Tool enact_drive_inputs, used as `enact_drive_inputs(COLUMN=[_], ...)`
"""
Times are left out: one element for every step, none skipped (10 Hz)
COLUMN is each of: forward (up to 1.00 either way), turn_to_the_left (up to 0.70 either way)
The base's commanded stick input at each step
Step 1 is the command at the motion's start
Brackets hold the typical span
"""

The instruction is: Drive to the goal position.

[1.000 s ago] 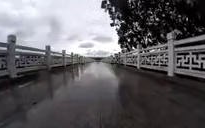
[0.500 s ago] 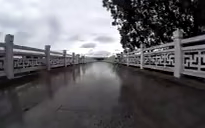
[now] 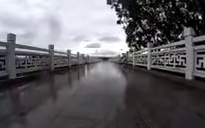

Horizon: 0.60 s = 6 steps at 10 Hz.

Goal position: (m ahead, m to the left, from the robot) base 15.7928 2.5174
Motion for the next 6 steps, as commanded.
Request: enact_drive_inputs(forward=[0.39,0.39,0.39,0.39,0.44,0.52], turn_to_the_left=[0.0,0.0,0.0,0.0,0.0,0.0])
